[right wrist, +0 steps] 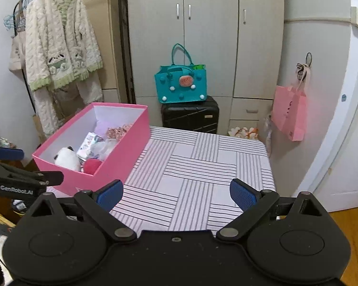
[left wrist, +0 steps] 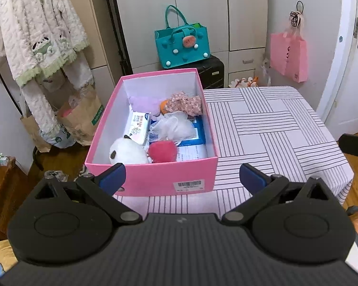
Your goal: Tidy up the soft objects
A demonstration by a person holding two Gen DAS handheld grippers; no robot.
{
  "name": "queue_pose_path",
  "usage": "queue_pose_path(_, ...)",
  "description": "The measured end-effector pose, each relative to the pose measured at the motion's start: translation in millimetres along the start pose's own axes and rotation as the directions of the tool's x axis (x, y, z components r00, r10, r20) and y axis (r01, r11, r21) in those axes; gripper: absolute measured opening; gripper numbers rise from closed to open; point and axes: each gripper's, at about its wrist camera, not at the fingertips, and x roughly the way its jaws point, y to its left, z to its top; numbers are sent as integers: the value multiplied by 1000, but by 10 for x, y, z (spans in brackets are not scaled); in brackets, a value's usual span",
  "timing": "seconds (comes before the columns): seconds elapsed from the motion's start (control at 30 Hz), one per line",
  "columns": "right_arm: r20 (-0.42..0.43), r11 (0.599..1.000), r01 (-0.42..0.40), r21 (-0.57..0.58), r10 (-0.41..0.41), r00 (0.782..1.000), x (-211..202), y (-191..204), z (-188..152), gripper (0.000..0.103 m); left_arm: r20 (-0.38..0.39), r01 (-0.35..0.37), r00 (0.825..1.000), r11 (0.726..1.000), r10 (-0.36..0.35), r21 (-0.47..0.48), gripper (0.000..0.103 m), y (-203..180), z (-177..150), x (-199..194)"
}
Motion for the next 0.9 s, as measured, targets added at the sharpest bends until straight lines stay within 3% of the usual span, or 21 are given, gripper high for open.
queue_pose_path(0.27,0,1000,6,-10,-6,1000,-11,10,-56,98,6,-8,1000,1000,8,0,103,-32,9,-55)
queue_pose_path(0.43,0,1000,0,6,0,1000,-16,-22,-49,98,-18,45,999,999,-45,6,103,-50,69,-52)
queue_pose_path(0.6,7,999,-22,36,21,1000,-47,-93,-12,98,11,47,999,999,-47,11,103,-86,69,-119)
queue_pose_path(0.9,73,999,33,17,-34,997,-91,-47,-118,98,53,44,998,999,-43,-4,103,-131,-11,-120)
